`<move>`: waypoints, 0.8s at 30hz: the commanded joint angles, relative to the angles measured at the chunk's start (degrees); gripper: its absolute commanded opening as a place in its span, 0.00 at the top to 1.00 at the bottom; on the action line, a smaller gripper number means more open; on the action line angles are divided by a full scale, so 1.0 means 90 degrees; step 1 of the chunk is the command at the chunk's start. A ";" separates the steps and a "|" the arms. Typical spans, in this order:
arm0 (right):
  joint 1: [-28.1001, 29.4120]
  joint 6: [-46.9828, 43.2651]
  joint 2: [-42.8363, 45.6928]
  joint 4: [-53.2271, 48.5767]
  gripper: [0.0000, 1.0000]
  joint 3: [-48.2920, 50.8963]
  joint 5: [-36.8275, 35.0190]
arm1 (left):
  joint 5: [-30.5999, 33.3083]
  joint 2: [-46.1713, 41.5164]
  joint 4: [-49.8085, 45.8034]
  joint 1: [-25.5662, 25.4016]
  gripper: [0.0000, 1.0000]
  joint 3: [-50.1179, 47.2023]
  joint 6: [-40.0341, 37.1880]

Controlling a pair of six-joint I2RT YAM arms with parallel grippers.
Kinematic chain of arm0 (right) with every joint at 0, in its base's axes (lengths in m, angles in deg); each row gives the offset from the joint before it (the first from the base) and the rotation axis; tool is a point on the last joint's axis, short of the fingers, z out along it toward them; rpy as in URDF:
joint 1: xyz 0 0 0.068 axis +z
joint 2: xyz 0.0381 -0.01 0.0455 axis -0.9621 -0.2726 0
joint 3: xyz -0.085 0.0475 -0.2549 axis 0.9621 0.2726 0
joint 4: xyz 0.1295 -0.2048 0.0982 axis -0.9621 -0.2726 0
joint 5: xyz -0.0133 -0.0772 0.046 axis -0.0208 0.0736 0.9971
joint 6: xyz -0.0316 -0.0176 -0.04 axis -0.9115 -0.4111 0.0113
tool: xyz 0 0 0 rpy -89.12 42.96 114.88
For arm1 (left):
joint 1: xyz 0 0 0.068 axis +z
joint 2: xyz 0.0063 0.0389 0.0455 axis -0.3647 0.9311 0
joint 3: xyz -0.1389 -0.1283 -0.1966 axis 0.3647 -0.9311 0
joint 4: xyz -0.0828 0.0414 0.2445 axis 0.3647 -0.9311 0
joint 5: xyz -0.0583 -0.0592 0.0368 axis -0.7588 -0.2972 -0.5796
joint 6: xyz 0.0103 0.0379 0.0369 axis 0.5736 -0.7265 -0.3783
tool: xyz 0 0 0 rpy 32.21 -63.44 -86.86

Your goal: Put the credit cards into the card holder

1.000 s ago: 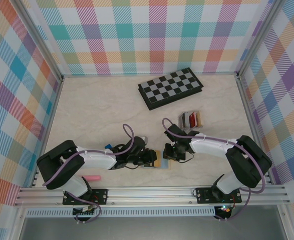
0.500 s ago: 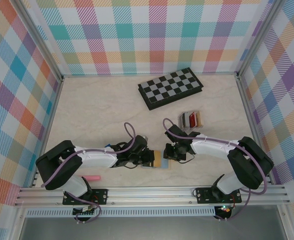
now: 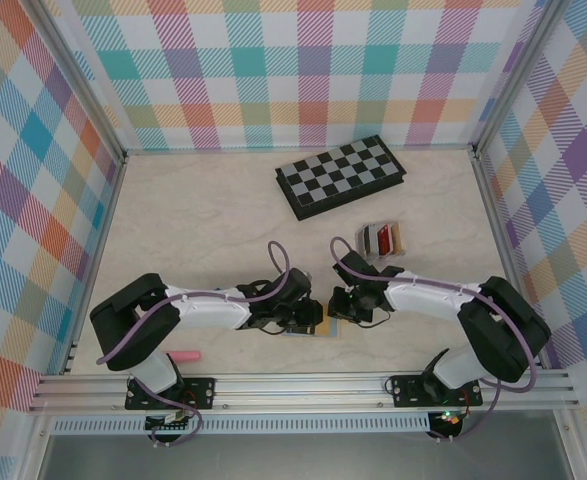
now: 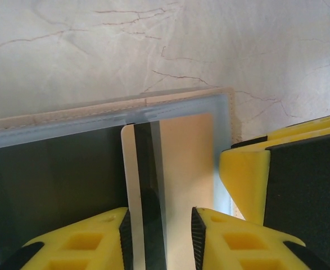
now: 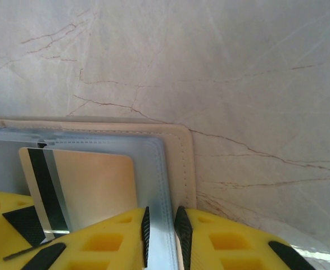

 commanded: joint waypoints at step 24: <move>-0.0232 0.1127 0.0214 0.0685 0.82 0.0876 0.0543 | -0.0195 0.0095 0.1250 -0.0233 0.64 -0.0428 0.1794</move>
